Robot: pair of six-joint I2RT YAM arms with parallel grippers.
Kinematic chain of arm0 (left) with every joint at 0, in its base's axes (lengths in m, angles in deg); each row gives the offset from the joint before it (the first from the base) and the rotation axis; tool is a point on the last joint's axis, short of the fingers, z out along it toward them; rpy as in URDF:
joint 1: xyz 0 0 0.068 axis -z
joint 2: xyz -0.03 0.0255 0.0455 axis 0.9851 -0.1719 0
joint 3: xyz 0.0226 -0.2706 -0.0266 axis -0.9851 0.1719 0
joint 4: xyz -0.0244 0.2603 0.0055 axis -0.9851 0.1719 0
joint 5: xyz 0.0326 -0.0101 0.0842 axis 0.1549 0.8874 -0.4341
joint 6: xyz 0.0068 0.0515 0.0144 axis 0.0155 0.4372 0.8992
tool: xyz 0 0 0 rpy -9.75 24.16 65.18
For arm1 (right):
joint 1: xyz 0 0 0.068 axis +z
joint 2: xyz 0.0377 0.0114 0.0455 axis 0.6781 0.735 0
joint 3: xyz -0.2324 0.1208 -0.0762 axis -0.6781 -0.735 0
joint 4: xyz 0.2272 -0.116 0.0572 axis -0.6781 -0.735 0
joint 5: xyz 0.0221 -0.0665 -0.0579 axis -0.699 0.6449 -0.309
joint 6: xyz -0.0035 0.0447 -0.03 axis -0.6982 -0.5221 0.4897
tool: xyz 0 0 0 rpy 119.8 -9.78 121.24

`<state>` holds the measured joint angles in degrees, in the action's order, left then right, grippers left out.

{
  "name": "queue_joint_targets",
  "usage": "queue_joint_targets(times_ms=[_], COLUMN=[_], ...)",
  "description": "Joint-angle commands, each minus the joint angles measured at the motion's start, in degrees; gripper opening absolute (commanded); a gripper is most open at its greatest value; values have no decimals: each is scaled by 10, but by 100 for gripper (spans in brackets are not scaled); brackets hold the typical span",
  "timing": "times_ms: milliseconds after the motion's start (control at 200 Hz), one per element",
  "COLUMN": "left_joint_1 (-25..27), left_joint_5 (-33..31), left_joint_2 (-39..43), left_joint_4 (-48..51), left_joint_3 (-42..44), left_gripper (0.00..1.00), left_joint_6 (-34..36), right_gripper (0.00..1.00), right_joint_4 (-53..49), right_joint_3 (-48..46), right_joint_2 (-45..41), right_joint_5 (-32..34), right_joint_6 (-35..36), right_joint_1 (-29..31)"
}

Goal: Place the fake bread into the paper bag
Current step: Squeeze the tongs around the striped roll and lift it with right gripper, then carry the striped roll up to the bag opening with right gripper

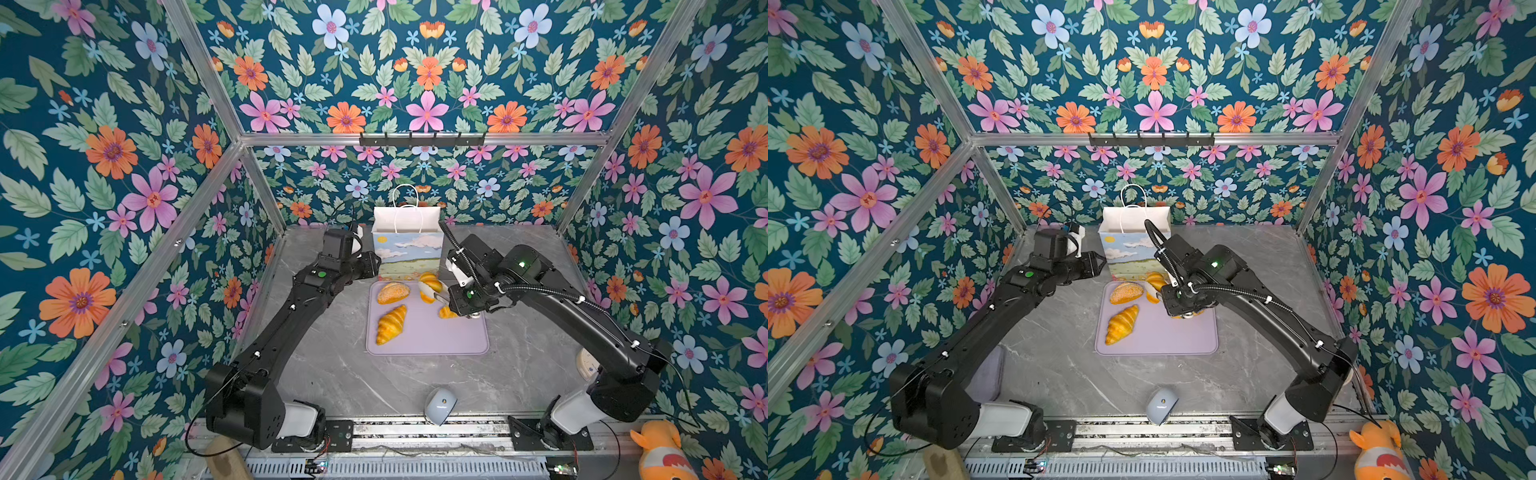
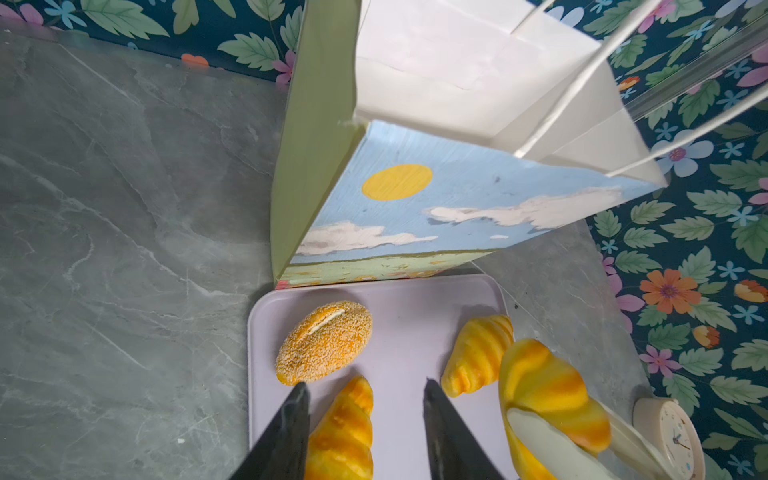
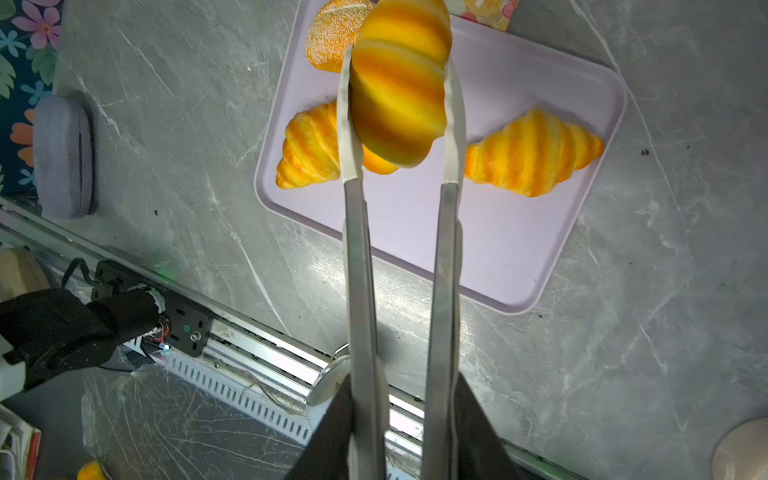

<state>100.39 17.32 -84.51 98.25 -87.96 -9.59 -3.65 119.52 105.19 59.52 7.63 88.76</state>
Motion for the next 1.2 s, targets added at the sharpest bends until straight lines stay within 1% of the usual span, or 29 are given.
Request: queue_joint_targets(times_ms=[0,210,370,515,735,790,900,965,1115,1195], left_joint_1=[1,0,0,0,0,1,0,0,0,1], left_joint_5=[7,11,11,14,6,8,9,8,5,4], left_joint_2=[3,1,-1,-1,-4,-8,-11,-10,-8,-8], left_joint_4=[-3,-1,1,3,3,4,4,4,7,8], left_joint_3=[-7,-16,-22,-24,-19,-22,-28,-29,-31,-30], left_gripper=[46,46,46,46,46,46,46,46,46,46], left_joint_6=[-1,-1,-1,0,2,3,2,3,2,2], right_gripper=[33,33,33,29,30,30,30,29,29,30], right_joint_4=[-13,-30,-34,-7,5,16,50,67,85,93], right_joint_3=[-5,-16,-21,-42,-38,-37,-36,-27,13,31], right_joint_2=[-21,-55,-84,-118,-135,-138,-138,-132,-109,-95], right_joint_5=[29,50,55,62,67,55,10,-14,-28,-69], right_joint_6=[32,56,78,135,188,199,213,227,255,265], right_joint_1=[-1,-20,-56,-80,-135,-156,-196,-204,-223,-244])
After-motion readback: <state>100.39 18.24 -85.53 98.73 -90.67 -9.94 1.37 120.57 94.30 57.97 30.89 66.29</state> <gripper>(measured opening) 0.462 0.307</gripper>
